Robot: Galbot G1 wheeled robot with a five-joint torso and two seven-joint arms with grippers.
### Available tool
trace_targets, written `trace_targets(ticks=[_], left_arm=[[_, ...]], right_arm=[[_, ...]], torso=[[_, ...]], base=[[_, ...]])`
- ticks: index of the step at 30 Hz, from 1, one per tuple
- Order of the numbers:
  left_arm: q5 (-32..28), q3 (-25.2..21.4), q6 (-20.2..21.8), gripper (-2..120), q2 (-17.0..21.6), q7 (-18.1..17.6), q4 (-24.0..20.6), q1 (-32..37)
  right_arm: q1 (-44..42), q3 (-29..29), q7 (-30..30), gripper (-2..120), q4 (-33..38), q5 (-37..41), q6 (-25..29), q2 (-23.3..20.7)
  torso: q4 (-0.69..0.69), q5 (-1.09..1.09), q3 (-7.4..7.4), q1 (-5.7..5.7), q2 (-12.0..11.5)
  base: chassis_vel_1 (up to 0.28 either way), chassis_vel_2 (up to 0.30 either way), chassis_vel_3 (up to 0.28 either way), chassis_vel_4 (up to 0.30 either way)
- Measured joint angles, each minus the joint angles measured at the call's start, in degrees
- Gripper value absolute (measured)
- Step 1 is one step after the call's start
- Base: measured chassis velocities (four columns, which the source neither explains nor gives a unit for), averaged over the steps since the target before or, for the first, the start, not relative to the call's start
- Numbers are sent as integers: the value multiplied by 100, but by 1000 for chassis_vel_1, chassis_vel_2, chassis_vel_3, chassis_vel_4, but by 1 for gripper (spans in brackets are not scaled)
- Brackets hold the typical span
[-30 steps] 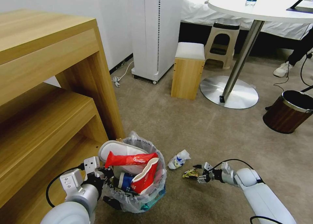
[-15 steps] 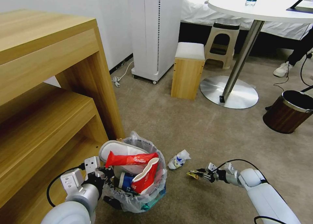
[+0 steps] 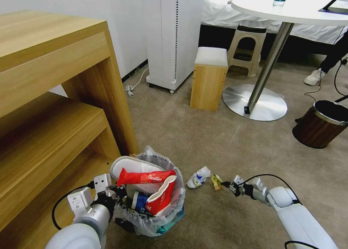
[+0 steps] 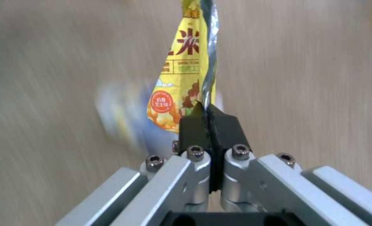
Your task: Pick up the trash bin and place the garbage on the floor into it.
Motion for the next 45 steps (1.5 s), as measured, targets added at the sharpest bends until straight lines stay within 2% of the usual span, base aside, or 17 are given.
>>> trace_targets(ticks=[2, 3, 6, 7, 10, 14, 21, 27, 35, 45], left_arm=[[2, 21, 1, 1, -11, 0, 12, -12], [2, 21, 1, 1, -11, 0, 12, -12], [25, 84, 5, 1, -30, 0, 13, 9], [25, 84, 5, 1, -30, 0, 13, 9], [88, 174, 9, 1, 0, 0, 12, 118], [141, 270, 9, 1, 23, 1, 8, 195], [152, 350, 11, 1, 11, 1, -65, 232], [142, 418, 25, 1, 3, -13, -215, 311], [134, 456, 42, 1, 4, -20, -261, 350], [145, 478, 45, 1, -23, -21, -262, 313]], right_arm=[[-102, -92, -654, 0, 735, 982, 296, -102], [-102, -92, -654, 0, 735, 982, 296, -102], [-146, -250, -1694, 0, 1614, 2184, 538, -198], [-146, -250, -1694, 0, 1614, 2184, 538, -198], [-144, -393, -2332, 0, 2138, 2884, 495, -217], [-143, -636, -2616, 0, 2586, 3498, 346, -202], [-85, -1009, -2597, 0, 2837, 3675, 209, -111], [71, -1394, -2487, 0, 2560, 3248, 205, 9], [261, -1788, -2492, 0, 2330, 3101, 211, 162], [294, -1834, -2815, 0, 2322, 3093, 210, 150]], torso=[[2, 0, 0, 0, 0], [2, 0, 0, 0, 0], [1, -1, 0, 0, 0], [1, -1, 0, 0, 0], [1, -1, 0, 0, 0], [1, -1, 0, 0, 0], [1, 0, 0, 0, 0], [1, 1, 0, 0, 0], [1, 0, -1, 0, 0], [1, 0, 0, 0, 0]], base=[[0, 0, 0, 0], [0, 0, 0, 0], [0, 0, 0, 0], [0, 0, 0, 0], [0, 0, 0, 0], [0, 0, 0, 0], [0, 0, 0, 0], [0, 0, 0, 0], [0, 0, 0, 0], [0, 0, 0, 0]])
